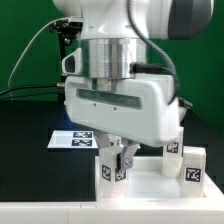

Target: Assemble square table

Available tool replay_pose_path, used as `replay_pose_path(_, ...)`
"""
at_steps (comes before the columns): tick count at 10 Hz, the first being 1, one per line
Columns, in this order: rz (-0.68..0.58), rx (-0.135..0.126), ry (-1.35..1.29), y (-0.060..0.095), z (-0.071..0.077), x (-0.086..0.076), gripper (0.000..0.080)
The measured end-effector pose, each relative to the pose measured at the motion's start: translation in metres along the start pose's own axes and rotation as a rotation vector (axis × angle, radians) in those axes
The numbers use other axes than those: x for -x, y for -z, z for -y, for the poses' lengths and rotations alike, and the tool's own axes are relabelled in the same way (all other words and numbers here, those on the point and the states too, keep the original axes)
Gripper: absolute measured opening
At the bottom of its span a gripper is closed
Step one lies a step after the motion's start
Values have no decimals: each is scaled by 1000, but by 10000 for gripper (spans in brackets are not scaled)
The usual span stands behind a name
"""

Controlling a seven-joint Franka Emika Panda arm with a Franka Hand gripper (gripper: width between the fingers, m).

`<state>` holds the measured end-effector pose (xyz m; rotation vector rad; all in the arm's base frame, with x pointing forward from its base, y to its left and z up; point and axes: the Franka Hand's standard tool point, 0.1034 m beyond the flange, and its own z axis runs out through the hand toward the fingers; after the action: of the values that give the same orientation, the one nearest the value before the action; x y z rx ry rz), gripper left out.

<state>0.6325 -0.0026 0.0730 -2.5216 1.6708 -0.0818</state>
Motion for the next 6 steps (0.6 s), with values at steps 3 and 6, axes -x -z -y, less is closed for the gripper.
replay_pose_path(3,10,-5,-230,-1,1,2,284)
replay_pose_path(6,17,-3,-488,0,1,2,284)
